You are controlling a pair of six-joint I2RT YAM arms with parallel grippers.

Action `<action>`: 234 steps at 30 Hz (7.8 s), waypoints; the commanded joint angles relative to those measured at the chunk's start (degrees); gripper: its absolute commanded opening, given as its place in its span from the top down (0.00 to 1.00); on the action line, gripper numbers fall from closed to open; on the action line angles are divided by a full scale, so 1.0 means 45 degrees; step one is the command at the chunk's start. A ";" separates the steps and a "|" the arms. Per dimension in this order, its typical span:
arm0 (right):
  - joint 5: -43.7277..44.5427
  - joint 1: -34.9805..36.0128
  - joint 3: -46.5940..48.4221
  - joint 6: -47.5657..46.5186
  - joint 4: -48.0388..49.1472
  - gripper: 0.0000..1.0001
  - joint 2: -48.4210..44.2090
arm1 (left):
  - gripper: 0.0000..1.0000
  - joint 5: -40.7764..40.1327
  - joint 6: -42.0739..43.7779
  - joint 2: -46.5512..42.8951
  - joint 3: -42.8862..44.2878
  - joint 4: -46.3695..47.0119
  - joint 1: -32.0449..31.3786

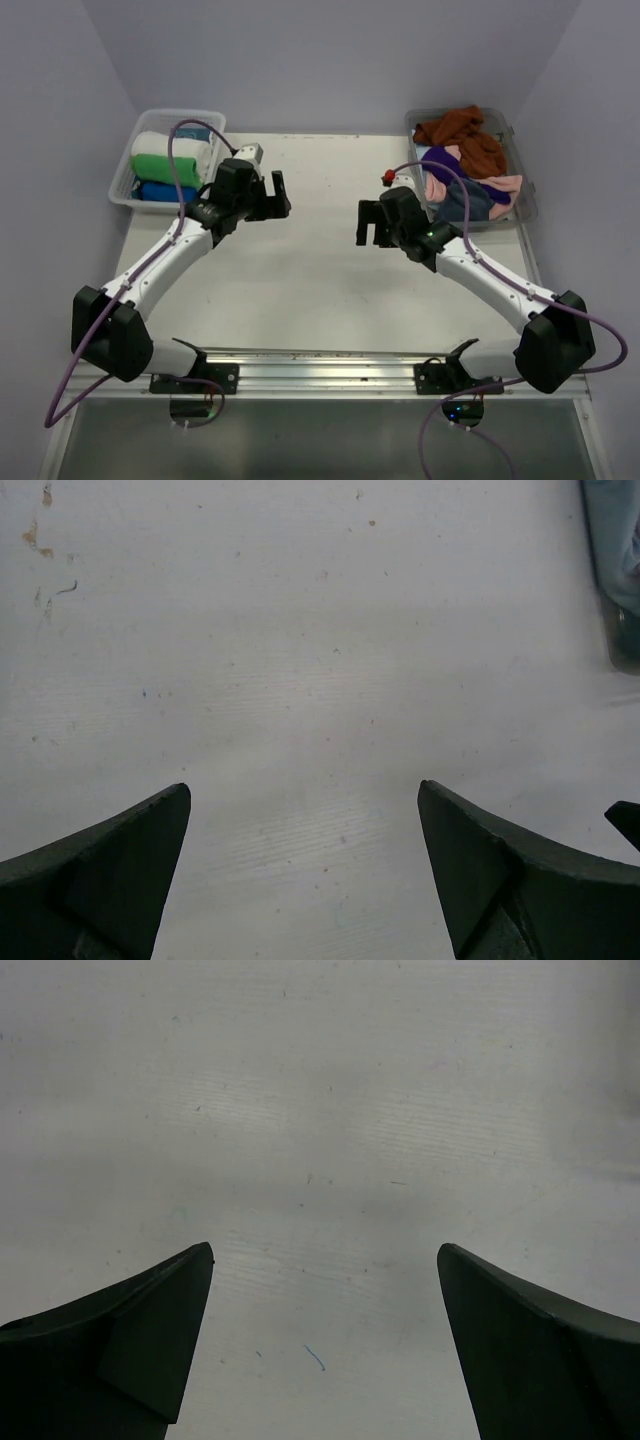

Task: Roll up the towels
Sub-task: Grab a towel with the right arm, then move the towel to the center of the board, then flatten the towel

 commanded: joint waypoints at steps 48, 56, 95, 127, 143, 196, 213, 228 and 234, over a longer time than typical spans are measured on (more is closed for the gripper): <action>-0.1973 -0.9347 1.8025 0.2821 0.0241 0.27 1.4592 | 0.00 0.1118 0.1738 0.3390 0.3018 -0.1377 -0.0118; -0.2558 -0.9503 1.9921 0.3759 0.1142 0.44 1.6564 | 0.00 0.1332 0.1523 0.3878 0.2979 -0.1319 -0.0099; -0.3849 -0.2905 0.6005 -0.0830 0.2745 1.00 0.0145 | 0.00 -0.0230 0.1231 -0.0045 0.1554 -0.2607 0.1734; -0.3067 -0.2960 -0.0915 0.1201 0.0105 0.27 0.1776 | 0.01 0.2075 -0.1738 0.0245 -0.3465 -0.1476 -0.2793; -0.3731 -0.2980 0.0137 0.1475 0.2862 0.98 0.4829 | 1.00 0.0262 -0.1603 0.0639 -0.2569 -0.1785 -0.3029; -0.1836 -0.2414 -0.3514 0.2334 -0.1241 0.48 -0.3336 | 0.30 -0.2671 -0.3377 -0.0652 -0.3366 -0.5012 0.2791; -0.2110 -0.2414 -0.3475 0.2256 -0.1690 0.53 -0.3296 | 0.43 -0.2945 -0.4609 0.1789 -0.3856 -0.2218 0.3182; -0.0899 -0.2414 -0.5093 0.5866 -0.4639 0.47 -0.4623 | 1.00 -0.3472 -0.4610 0.0738 -0.4481 -0.2119 0.3202; -0.0879 -0.2414 -0.6188 0.7197 -0.3843 0.46 -0.4899 | 1.00 -0.2907 -0.4298 0.0286 -0.4364 -0.2237 0.3182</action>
